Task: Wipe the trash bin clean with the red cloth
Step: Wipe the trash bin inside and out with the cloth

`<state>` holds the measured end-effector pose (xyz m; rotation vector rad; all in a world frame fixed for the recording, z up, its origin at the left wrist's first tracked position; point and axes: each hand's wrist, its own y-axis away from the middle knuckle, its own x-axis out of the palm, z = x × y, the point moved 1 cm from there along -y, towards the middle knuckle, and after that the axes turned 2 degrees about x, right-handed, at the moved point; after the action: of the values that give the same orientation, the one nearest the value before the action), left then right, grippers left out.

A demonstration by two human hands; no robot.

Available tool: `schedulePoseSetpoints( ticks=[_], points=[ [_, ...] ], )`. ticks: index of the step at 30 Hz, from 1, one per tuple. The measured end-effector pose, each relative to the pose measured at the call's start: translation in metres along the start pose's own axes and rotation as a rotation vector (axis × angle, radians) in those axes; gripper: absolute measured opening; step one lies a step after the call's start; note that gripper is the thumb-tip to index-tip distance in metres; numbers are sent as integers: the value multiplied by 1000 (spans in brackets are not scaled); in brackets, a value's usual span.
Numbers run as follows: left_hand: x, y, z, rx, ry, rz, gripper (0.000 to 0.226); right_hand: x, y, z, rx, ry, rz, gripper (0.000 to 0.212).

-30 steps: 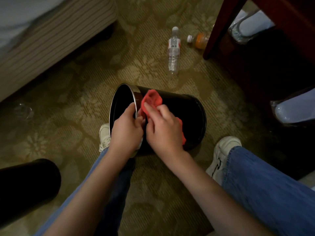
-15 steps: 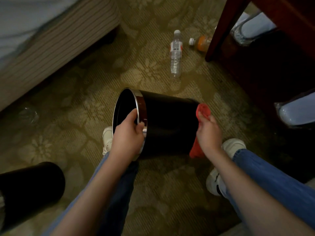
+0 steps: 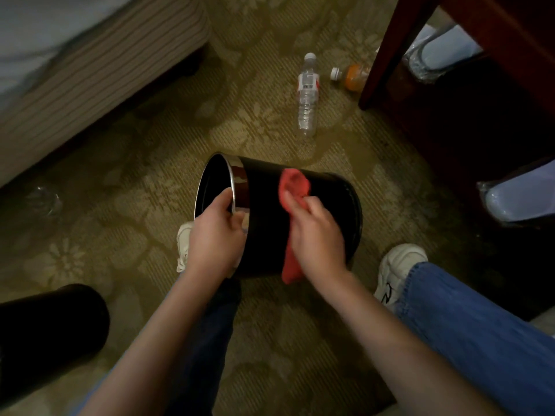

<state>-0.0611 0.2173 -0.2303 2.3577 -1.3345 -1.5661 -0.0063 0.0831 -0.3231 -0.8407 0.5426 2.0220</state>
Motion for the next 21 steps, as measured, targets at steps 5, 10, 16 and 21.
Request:
schedulePoseSetpoints(
  ticks=[5, 10, 16, 21],
  points=[
    [-4, 0, 5, -14, -26, 17, 47, -9, -1, -59, 339, 73, 28, 46],
    [-6, -5, 8, -28, -68, -19, 39, 2, 11, 31, 24, 0, 66, 47],
    [-4, -2, 6, -8, -18, -4, 32, 9, 17, 55, -140, -58, 44, 45],
    [-11, -5, 9, -58, -11, -16, 44, 2, 9, -33, 174, 4, -23, 42]
  ],
)
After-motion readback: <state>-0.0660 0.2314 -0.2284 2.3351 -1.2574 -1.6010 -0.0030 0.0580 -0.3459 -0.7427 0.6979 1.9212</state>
